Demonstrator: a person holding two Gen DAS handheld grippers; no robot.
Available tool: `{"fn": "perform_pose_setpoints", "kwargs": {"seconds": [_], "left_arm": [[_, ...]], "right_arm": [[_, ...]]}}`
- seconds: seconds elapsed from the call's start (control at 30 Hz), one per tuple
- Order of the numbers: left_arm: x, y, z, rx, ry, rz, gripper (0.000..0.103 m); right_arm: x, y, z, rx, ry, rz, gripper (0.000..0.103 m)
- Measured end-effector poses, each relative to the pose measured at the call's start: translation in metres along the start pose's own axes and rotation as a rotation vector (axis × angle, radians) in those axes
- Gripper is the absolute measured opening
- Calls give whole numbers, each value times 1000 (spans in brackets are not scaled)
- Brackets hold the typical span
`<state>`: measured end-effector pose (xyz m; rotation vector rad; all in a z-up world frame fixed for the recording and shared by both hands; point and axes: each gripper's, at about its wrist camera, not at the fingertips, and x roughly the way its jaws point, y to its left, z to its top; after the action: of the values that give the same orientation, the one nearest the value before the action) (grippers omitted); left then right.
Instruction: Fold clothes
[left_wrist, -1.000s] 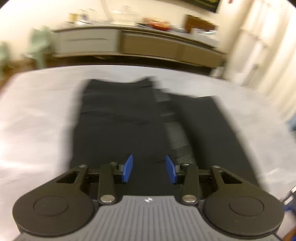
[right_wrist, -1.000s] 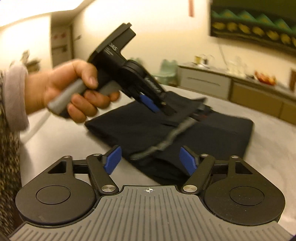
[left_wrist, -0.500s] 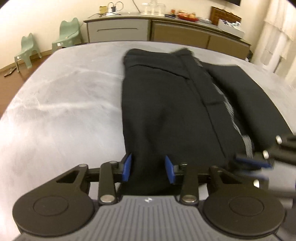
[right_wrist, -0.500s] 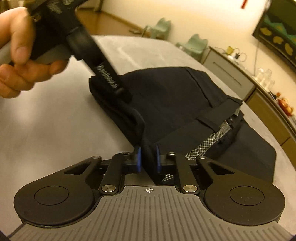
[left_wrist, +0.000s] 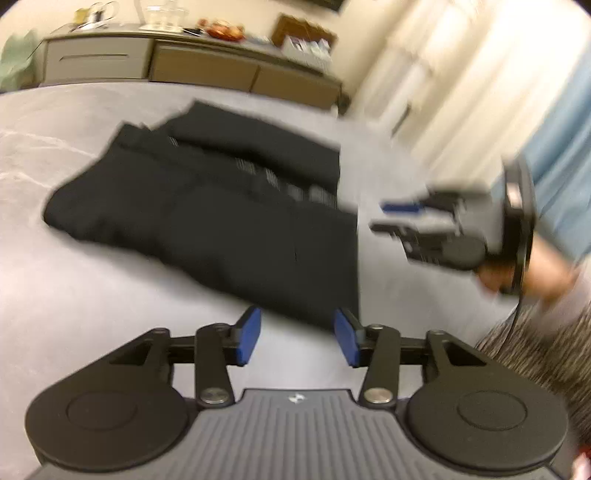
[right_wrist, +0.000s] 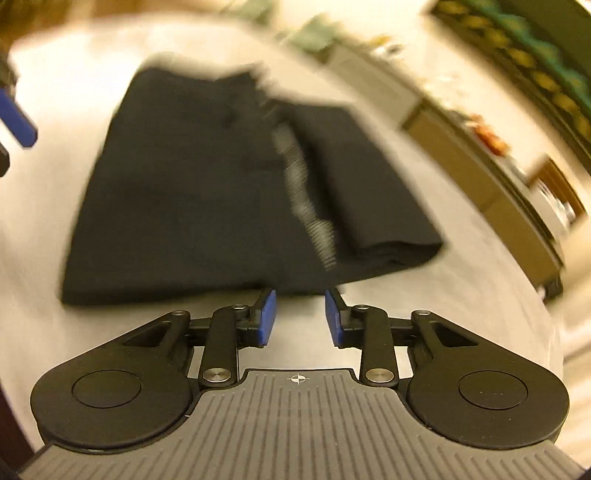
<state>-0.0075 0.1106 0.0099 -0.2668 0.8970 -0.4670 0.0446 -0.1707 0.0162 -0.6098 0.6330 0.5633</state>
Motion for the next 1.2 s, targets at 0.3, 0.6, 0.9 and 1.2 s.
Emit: {"fn": "perform_pose_setpoints", "kwargs": {"seconds": [0.3,0.6,0.9,1.2], "left_arm": [[98,94,152,-496,-56,-87,86],[201,142,190,-624,-8,-71,86],[217,150,186,-621,-37,-116,85],[225,139,201,-545,-86,-65,17]], "right_arm": [[64,-3,30,-10,-83,-150,62],[111,-15,14,-59,-37,-131,53],[107,-22,22,-21,-75,-124,12],[125,-21,19,-63,-53,-168,5]]}}
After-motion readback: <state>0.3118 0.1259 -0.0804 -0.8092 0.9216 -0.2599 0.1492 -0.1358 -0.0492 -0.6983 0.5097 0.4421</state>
